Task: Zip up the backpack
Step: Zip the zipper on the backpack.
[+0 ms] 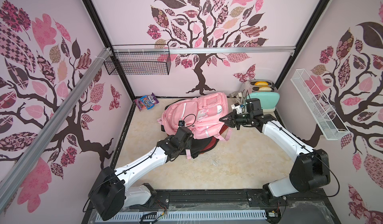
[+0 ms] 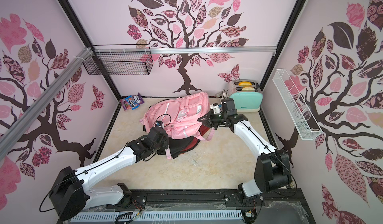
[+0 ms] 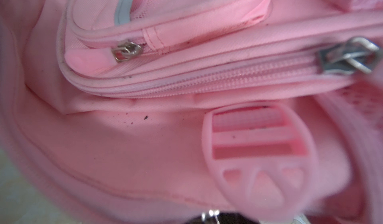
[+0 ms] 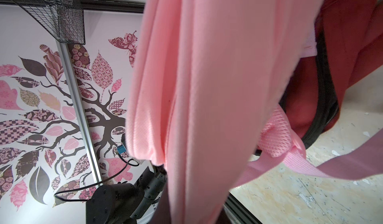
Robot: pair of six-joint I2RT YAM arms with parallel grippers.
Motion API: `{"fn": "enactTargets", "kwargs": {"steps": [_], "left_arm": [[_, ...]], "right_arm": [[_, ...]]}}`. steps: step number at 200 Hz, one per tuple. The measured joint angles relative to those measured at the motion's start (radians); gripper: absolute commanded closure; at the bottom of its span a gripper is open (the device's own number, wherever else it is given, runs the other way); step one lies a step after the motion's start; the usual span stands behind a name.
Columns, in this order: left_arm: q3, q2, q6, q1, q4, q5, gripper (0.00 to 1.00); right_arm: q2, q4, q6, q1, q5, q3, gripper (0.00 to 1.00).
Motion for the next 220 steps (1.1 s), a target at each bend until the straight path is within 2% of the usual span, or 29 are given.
{"fn": "enactTargets", "kwargs": {"steps": [76,132,178,220], "left_arm": [[-0.005,-0.058,0.013,0.000,0.009,-0.014,1.00],[-0.007,-0.104,0.013,0.014,-0.021,0.036,1.00],[-0.027,-0.117,-0.006,0.104,-0.010,0.228,1.00],[-0.026,-0.099,-0.028,0.132,-0.029,0.349,1.00]], "right_arm": [[0.000,-0.012,-0.014,0.000,0.003,0.000,1.00],[0.000,-0.090,-0.083,0.002,0.032,0.016,1.00],[0.006,-0.175,-0.166,0.009,0.089,0.064,1.00],[0.047,-0.240,-0.228,0.009,0.131,0.101,1.00]]}}
